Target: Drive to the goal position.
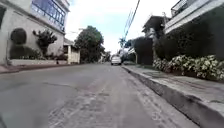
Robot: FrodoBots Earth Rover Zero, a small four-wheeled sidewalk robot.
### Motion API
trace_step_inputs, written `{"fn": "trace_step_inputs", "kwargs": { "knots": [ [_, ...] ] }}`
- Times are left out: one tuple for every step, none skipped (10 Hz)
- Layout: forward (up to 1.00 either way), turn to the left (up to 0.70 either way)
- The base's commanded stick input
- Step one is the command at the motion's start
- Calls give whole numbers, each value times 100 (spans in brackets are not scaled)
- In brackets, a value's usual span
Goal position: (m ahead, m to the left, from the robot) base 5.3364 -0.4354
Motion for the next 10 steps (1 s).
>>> {"fn": "trace_step_inputs", "kwargs": {
  "knots": [
    [100,0],
    [100,0],
    [100,0],
    [100,0],
    [100,0],
    [100,0],
    [100,0],
    [100,0],
    [100,0],
    [100,0]
  ]
}}
